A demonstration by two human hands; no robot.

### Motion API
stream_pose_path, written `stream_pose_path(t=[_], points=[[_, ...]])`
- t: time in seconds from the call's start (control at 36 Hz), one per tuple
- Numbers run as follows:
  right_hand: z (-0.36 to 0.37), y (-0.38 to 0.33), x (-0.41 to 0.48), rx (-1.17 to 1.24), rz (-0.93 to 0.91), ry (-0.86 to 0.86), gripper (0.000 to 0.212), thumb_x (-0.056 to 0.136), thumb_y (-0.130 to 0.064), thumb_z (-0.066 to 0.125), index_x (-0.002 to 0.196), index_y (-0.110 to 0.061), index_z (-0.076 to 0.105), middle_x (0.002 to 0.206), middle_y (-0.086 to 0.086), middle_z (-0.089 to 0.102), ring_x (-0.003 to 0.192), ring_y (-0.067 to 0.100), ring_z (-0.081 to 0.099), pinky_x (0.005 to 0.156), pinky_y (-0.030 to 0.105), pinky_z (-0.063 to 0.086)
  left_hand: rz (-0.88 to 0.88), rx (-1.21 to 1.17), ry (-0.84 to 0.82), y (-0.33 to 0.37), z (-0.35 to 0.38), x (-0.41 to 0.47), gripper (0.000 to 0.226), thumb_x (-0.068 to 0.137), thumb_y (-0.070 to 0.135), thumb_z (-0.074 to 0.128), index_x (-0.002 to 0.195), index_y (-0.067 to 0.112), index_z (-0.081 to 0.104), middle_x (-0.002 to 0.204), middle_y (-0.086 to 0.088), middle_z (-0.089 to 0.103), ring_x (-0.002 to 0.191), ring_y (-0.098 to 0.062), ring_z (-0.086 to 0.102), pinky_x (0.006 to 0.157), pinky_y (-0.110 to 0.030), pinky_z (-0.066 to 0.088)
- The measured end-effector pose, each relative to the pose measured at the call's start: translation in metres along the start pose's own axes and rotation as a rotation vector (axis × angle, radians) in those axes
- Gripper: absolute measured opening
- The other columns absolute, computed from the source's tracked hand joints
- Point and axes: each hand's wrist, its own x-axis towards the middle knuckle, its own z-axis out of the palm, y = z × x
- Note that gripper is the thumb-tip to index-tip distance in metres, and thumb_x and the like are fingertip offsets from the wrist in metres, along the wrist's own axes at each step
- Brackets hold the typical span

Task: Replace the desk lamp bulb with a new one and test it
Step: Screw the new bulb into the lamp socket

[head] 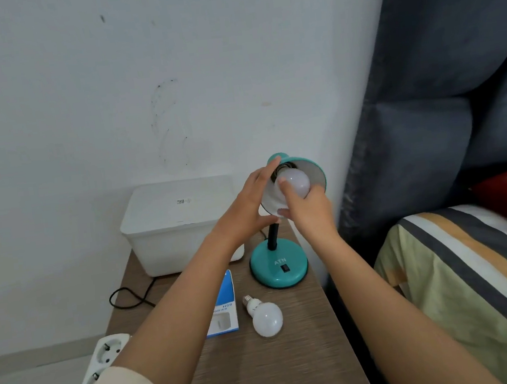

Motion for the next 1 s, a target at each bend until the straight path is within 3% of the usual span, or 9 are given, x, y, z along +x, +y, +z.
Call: stream_pose_path(t=[0.08, 0.22, 0.31, 0.39, 0.53, 0.64, 0.78, 0.89, 1.0], points=[[0.0, -0.001, 0.0, 0.03, -0.049, -0.017, 0.065, 0.082, -0.041, 0.064, 0.131, -0.009, 0.034, 0.12, 0.002, 0.05, 0.103, 0.016, 0.053, 0.083, 0.027, 0.045, -0.004, 0.009, -0.006, -0.001, -0.001, 0.0, 0.101, 0.073, 0.001, 0.073, 0.143, 0.041, 0.012, 0.143, -0.001, 0.033, 0.126, -0.006, 0.037, 0.106, -0.028, 0.038], [-0.001, 0.002, 0.001, -0.042, -0.065, -0.003, 0.056, 0.086, -0.046, 0.057, 0.121, -0.005, 0.043, 0.103, 0.004, 0.054, 0.09, 0.02, 0.056, 0.065, 0.025, 0.044, -0.016, 0.016, -0.014, -0.002, -0.002, 0.002, 0.101, 0.073, 0.005, 0.074, 0.145, 0.039, 0.012, 0.142, 0.0, 0.034, 0.127, -0.009, 0.038, 0.106, -0.026, 0.038], [0.002, -0.001, 0.0, -0.002, -0.042, 0.001, 0.063, 0.081, -0.047, 0.062, 0.125, -0.008, 0.039, 0.116, 0.006, 0.055, 0.102, 0.023, 0.059, 0.085, 0.035, 0.051, -0.016, 0.009, -0.01, -0.002, -0.002, 0.002, 0.101, 0.073, 0.005, 0.074, 0.146, 0.037, 0.013, 0.143, 0.0, 0.034, 0.127, -0.007, 0.038, 0.105, -0.024, 0.039], [0.002, -0.001, -0.005, -0.042, -0.152, 0.04, 0.071, 0.076, -0.027, 0.072, 0.133, -0.01, 0.033, 0.132, 0.004, 0.043, 0.118, 0.018, 0.047, 0.097, 0.03, 0.042, -0.015, 0.007, 0.006, -0.004, 0.0, 0.001, 0.101, 0.073, 0.004, 0.074, 0.146, 0.038, 0.014, 0.144, 0.0, 0.033, 0.125, -0.001, 0.036, 0.104, -0.018, 0.038], [0.001, 0.001, -0.009, -0.04, -0.149, 0.089, 0.054, 0.086, -0.038, 0.059, 0.128, -0.011, 0.037, 0.126, 0.012, 0.054, 0.105, 0.022, 0.054, 0.078, 0.025, 0.04, -0.024, -0.023, 0.011, -0.003, 0.0, 0.0, 0.101, 0.074, 0.004, 0.074, 0.146, 0.04, 0.014, 0.141, 0.002, 0.034, 0.125, -0.005, 0.039, 0.104, -0.031, 0.042], [0.003, -0.002, -0.008, -0.086, -0.203, 0.107, 0.064, 0.077, -0.03, 0.07, 0.127, -0.009, 0.038, 0.128, 0.009, 0.049, 0.115, 0.022, 0.05, 0.086, 0.025, 0.04, -0.007, -0.016, 0.016, -0.002, 0.001, 0.0, 0.1, 0.073, 0.002, 0.074, 0.146, 0.036, 0.015, 0.141, 0.0, 0.035, 0.123, 0.001, 0.037, 0.105, -0.023, 0.039], [0.004, -0.005, -0.006, 0.026, -0.012, 0.062, 0.069, 0.076, -0.054, 0.059, 0.124, -0.01, 0.041, 0.116, 0.009, 0.055, 0.099, 0.031, 0.065, 0.088, 0.044, 0.054, -0.003, -0.024, 0.019, 0.001, 0.0, -0.002, 0.099, 0.074, 0.005, 0.074, 0.144, 0.039, 0.014, 0.141, 0.001, 0.035, 0.122, 0.002, 0.035, 0.106, -0.031, 0.041], [0.003, -0.002, -0.004, -0.07, -0.101, 0.069, 0.074, 0.073, -0.029, 0.072, 0.132, -0.009, 0.032, 0.13, 0.011, 0.046, 0.116, 0.026, 0.052, 0.089, 0.03, 0.044, -0.018, -0.017, 0.012, 0.0, 0.001, -0.001, 0.1, 0.074, 0.004, 0.075, 0.145, 0.039, 0.014, 0.142, 0.001, 0.034, 0.124, 0.001, 0.035, 0.107, -0.035, 0.041], [0.005, -0.002, -0.008, -0.035, -0.064, 0.07, 0.061, 0.074, -0.052, 0.061, 0.117, -0.014, 0.04, 0.115, 0.013, 0.056, 0.098, 0.033, 0.064, 0.084, 0.043, 0.054, -0.028, -0.004, 0.018, -0.001, 0.001, -0.001, 0.102, 0.073, 0.005, 0.075, 0.146, 0.04, 0.013, 0.142, 0.003, 0.034, 0.126, -0.004, 0.036, 0.106, -0.036, 0.042]])
